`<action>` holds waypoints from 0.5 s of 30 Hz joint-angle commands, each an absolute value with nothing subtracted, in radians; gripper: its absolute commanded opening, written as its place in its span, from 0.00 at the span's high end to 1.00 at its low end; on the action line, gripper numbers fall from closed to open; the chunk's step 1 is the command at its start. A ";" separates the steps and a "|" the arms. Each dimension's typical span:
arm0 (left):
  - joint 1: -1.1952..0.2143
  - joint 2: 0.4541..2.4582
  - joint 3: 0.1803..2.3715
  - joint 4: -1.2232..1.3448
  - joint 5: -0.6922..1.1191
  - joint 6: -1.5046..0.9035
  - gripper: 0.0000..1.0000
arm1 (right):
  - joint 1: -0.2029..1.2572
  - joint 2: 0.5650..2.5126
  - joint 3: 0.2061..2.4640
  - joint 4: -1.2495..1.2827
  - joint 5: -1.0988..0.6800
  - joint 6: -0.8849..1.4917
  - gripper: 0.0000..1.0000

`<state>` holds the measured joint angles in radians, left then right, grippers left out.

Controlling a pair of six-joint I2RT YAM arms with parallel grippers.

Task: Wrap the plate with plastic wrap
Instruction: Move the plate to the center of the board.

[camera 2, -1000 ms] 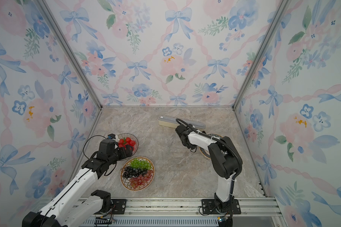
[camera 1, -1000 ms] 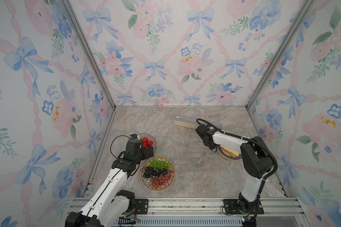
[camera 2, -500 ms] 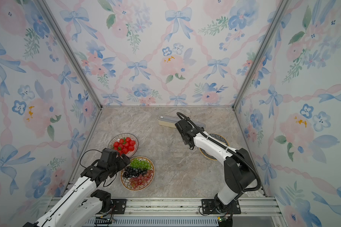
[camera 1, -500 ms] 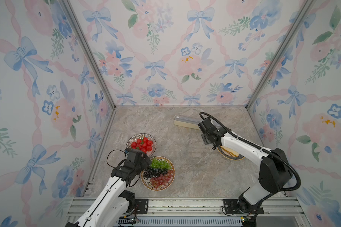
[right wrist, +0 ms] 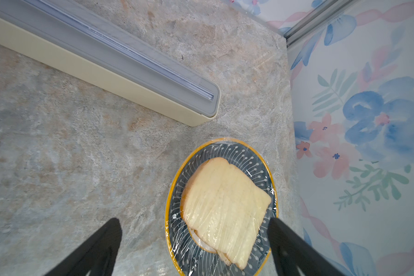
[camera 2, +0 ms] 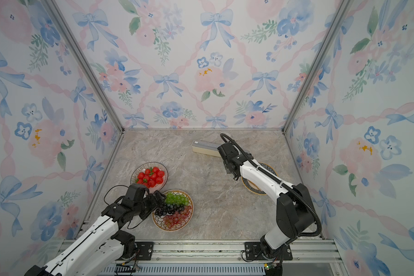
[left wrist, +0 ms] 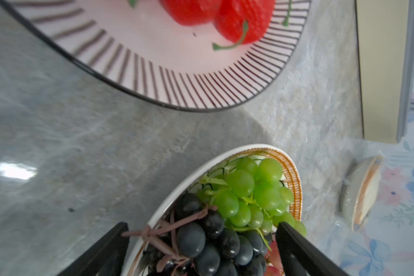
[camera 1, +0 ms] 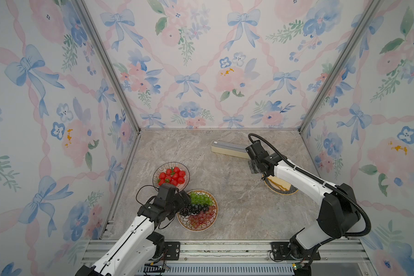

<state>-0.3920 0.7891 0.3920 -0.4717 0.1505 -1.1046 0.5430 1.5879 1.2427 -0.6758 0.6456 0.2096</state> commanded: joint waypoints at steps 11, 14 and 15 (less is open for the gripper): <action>-0.674 1.196 0.583 -0.074 0.214 -1.174 0.02 | 0.425 1.339 1.061 -0.670 -0.088 0.340 0.03; -0.698 1.273 0.632 -0.045 0.213 -1.153 0.02 | 0.353 1.249 0.928 -0.641 -0.296 0.361 0.05; -0.704 1.297 0.646 -0.040 0.213 -1.143 0.02 | 0.334 1.228 0.890 -0.635 -0.350 0.351 0.09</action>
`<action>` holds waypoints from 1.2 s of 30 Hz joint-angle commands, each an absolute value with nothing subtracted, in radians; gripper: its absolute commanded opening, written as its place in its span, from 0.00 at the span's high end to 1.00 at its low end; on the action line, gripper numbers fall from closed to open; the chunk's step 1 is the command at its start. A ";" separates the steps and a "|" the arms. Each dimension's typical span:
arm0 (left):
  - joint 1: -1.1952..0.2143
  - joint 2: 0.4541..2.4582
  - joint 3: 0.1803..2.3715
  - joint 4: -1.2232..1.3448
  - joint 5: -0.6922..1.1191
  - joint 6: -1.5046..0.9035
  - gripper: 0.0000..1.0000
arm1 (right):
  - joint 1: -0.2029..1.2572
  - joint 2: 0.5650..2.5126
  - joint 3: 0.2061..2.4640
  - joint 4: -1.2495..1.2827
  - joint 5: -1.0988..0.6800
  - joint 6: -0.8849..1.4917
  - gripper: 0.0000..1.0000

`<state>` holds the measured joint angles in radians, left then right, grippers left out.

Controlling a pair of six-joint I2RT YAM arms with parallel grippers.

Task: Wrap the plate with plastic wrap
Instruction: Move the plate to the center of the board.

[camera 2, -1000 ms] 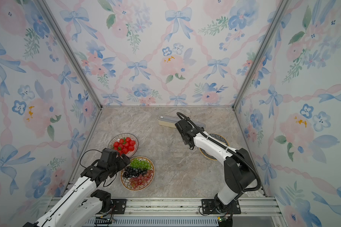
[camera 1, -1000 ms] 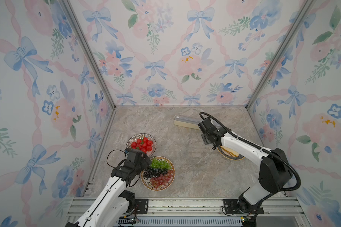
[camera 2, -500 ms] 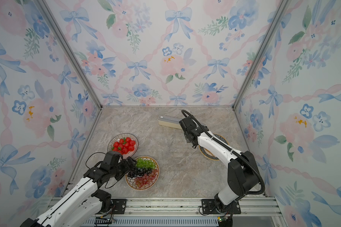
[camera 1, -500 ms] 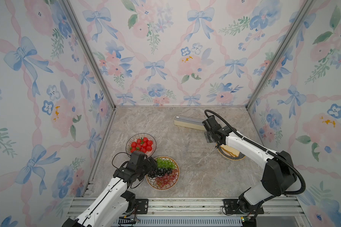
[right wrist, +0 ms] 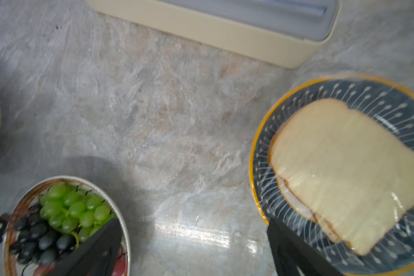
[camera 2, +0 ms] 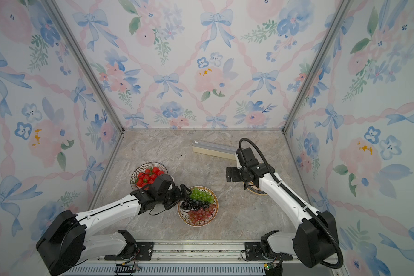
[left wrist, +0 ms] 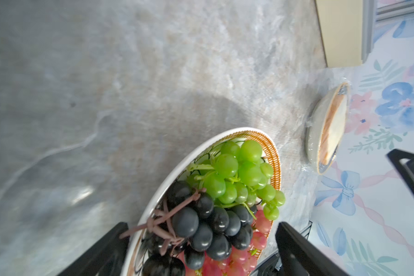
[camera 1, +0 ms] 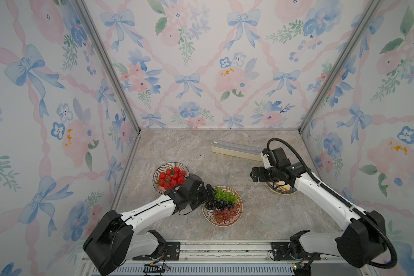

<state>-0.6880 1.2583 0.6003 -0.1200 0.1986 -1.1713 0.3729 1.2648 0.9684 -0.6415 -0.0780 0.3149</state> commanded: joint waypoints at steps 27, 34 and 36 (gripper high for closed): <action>-0.619 1.296 0.640 -0.048 0.086 -0.962 0.02 | 0.423 1.513 0.804 -0.556 -0.513 0.296 0.87; -0.571 1.273 0.665 -0.061 0.073 -0.893 0.02 | 0.339 1.494 0.808 -0.510 -0.508 0.317 1.00; -0.554 1.272 0.675 -0.065 0.069 -0.875 0.02 | 0.305 1.491 0.805 -0.462 -0.515 0.351 1.00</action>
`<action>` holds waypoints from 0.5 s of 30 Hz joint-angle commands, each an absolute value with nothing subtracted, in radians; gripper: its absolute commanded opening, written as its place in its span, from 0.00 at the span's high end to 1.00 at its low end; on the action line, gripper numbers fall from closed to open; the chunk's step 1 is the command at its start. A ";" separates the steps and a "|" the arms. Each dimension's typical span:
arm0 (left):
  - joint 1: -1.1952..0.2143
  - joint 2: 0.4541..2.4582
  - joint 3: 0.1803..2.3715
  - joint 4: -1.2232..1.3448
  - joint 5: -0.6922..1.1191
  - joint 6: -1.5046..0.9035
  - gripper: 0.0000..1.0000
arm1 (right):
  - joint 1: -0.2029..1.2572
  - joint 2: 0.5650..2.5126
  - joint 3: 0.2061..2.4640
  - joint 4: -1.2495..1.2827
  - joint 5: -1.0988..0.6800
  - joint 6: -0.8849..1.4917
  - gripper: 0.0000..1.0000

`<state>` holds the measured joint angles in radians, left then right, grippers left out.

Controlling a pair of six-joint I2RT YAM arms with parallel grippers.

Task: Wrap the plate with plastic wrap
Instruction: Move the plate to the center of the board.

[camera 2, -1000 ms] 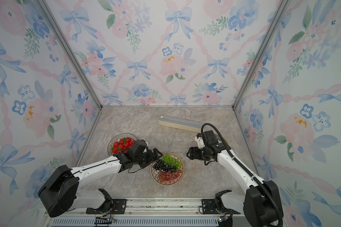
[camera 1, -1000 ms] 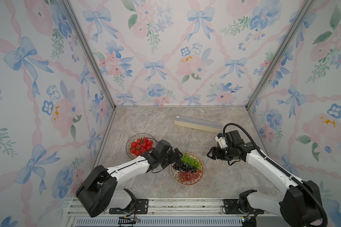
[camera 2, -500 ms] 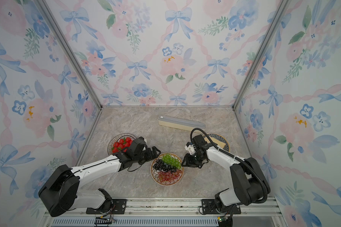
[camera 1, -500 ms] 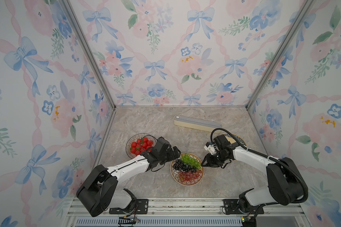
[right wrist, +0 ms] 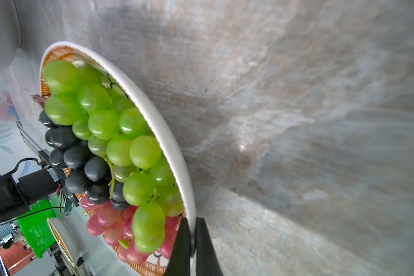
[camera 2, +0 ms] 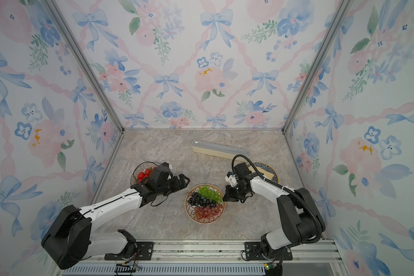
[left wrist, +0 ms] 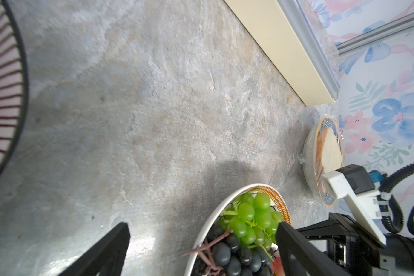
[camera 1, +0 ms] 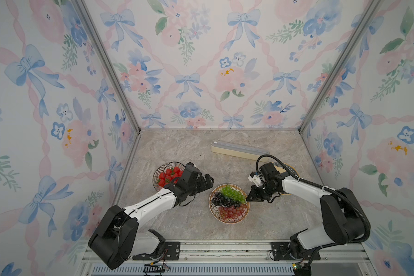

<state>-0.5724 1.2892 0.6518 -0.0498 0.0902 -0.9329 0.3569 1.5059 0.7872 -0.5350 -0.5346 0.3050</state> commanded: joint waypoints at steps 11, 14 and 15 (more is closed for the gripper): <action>-0.482 1.320 0.814 -0.076 0.023 -0.683 0.02 | 0.254 1.591 0.858 -0.228 -0.479 0.522 1.00; -0.460 1.353 0.870 -0.076 0.010 -0.611 0.02 | 0.266 1.642 0.885 -0.160 -0.481 0.564 1.00; -0.449 1.369 0.892 -0.075 0.016 -0.582 0.02 | 0.272 1.649 0.897 -0.149 -0.481 0.568 0.99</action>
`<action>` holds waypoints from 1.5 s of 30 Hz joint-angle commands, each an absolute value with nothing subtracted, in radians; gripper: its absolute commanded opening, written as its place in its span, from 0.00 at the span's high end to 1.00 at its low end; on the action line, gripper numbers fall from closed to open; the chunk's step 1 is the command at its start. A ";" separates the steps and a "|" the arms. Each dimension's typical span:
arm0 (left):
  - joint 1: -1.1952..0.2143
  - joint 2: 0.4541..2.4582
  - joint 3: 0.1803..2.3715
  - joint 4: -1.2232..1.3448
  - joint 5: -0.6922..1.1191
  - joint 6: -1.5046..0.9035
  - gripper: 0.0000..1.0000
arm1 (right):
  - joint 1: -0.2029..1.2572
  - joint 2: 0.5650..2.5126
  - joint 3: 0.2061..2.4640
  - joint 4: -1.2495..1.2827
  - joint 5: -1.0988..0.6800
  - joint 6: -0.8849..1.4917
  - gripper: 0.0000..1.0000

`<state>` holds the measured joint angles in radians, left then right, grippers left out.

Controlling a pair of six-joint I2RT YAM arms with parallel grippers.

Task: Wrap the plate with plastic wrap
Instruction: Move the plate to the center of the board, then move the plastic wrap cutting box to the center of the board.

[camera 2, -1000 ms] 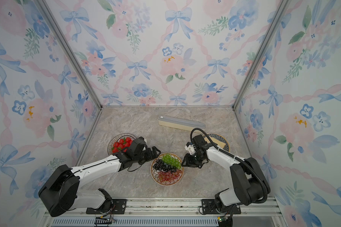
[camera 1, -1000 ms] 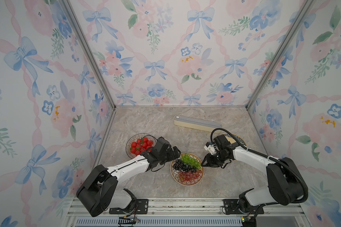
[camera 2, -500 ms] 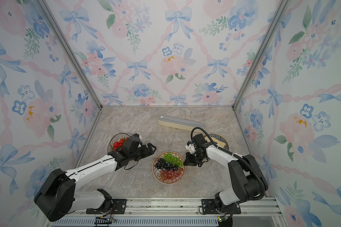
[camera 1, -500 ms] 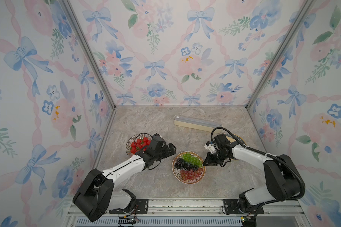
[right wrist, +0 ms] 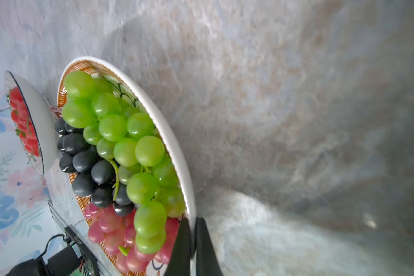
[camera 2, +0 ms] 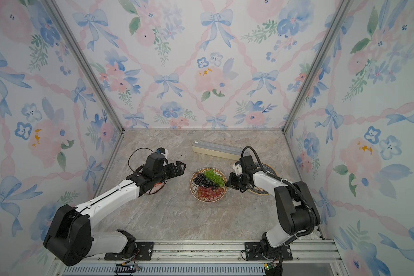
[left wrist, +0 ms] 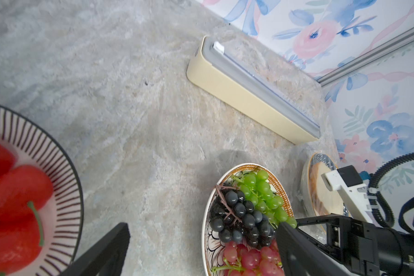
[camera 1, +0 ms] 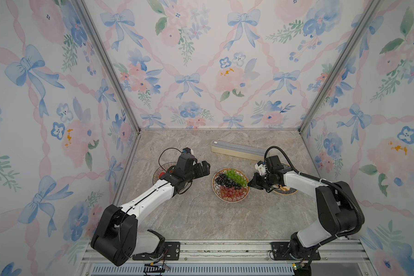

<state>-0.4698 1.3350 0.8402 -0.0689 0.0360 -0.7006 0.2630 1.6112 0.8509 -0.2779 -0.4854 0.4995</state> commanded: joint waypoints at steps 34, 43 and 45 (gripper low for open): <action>-0.326 2.400 1.863 0.063 0.481 -0.527 0.02 | -0.013 1.988 1.489 -0.366 -0.292 0.402 0.06; -0.351 2.350 1.817 0.063 0.512 -0.521 0.02 | 0.064 2.045 1.536 -0.374 -0.355 0.422 0.09; -0.352 2.327 1.801 0.062 0.515 -0.516 0.02 | 0.080 2.045 1.539 -0.377 -0.362 0.422 0.09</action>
